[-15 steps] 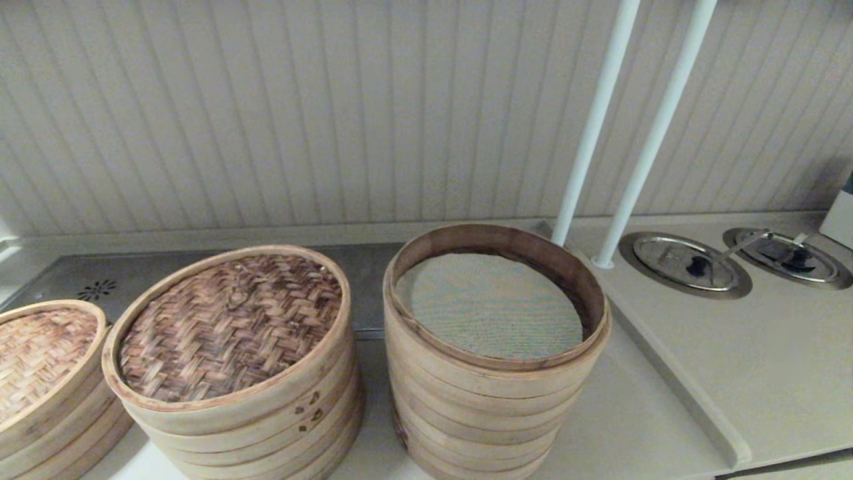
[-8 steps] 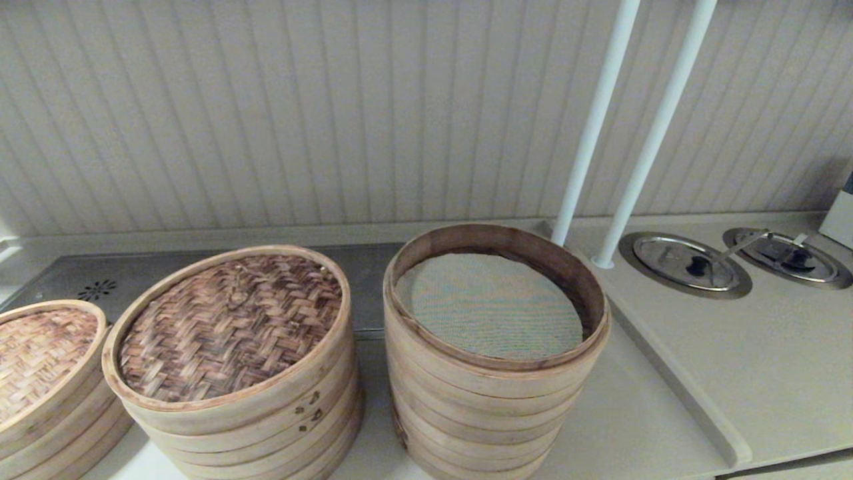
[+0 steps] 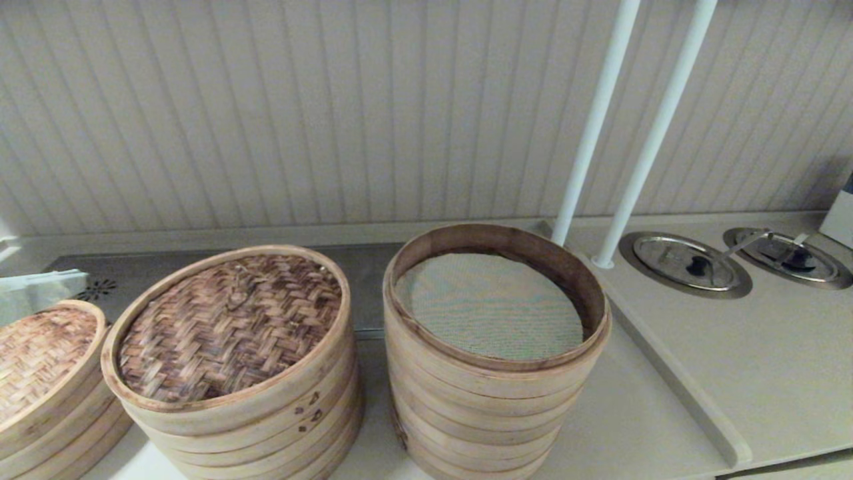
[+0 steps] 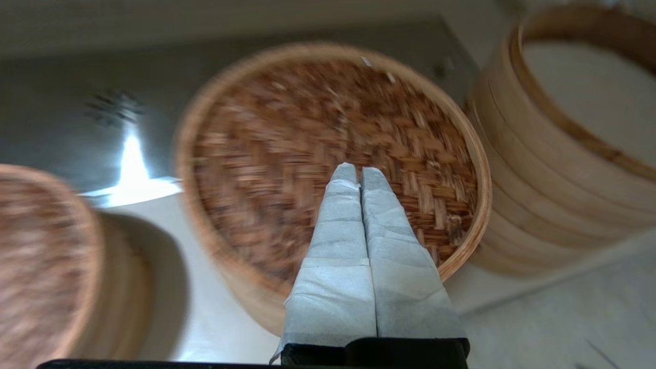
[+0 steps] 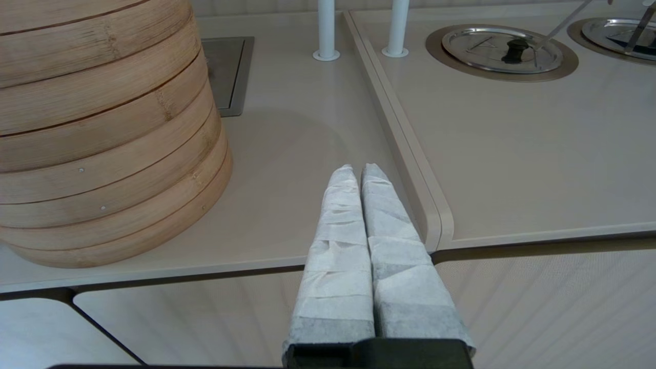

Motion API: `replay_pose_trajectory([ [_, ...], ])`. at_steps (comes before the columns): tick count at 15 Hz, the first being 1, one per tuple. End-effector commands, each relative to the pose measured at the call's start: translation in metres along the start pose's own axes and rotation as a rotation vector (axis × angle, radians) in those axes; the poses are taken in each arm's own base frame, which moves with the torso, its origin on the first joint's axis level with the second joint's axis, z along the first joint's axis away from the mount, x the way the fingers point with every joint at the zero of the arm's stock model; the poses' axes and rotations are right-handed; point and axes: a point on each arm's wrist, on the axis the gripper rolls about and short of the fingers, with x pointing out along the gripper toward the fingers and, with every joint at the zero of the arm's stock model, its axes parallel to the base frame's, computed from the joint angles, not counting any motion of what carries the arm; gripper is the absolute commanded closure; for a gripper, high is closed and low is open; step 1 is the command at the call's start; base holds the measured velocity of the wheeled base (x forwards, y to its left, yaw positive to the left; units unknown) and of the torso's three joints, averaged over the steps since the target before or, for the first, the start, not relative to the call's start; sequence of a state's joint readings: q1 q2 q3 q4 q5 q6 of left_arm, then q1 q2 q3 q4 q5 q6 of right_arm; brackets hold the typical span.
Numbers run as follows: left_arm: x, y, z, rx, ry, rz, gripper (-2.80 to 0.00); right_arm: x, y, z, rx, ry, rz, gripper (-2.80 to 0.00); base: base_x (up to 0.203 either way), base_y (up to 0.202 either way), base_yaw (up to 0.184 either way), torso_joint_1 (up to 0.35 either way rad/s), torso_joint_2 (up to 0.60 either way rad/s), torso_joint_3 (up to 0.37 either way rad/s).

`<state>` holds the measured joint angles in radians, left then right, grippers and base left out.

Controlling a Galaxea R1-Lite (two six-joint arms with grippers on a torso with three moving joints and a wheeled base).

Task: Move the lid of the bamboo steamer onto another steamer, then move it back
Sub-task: Pick up the steamer

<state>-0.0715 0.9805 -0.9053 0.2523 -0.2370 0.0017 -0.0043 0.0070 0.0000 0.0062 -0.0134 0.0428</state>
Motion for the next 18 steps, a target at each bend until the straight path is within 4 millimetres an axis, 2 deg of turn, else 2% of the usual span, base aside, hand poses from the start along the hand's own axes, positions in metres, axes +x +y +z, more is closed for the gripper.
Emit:
replay_pose_trajectory([
  [1,0.054,-0.001,-0.003,-0.013,0.17,-0.083,0.0,0.0,0.0,-0.001,0.0,0.004,-0.001,0.0,0.0,0.0,0.0,0.0,0.0,0.0],
  [5,0.066,-0.009,-0.005,-0.003,0.195,-0.124,0.0,0.0,0.0,-0.001,0.0,0.004,-0.001,0.0,0.0,0.0,0.0,0.0,0.0,0.0],
  [9,0.083,-0.005,-0.007,0.008,0.199,-0.023,0.0,0.0,0.0,-0.001,0.0,0.004,-0.001,0.0,0.0,0.0,0.0,0.0,0.0,0.0],
  [10,0.085,-0.004,-0.01,0.012,0.21,-0.002,-2.8,0.0,0.0,-0.001,0.0,0.004,-0.001,0.0,0.0,0.0,0.0,0.0,0.0,0.0],
  [14,0.099,-0.004,-0.009,0.024,0.174,0.013,-2.8,0.0,0.0,-0.001,0.0,0.004,-0.001,0.0,0.0,0.0,0.0,0.0,0.0,0.0],
  [18,0.128,-0.005,-0.013,0.039,0.174,0.055,-2.8,0.0,0.0,-0.001,0.0,0.004,0.0,0.0,0.0,0.0,0.0,0.0,0.0,0.0],
])
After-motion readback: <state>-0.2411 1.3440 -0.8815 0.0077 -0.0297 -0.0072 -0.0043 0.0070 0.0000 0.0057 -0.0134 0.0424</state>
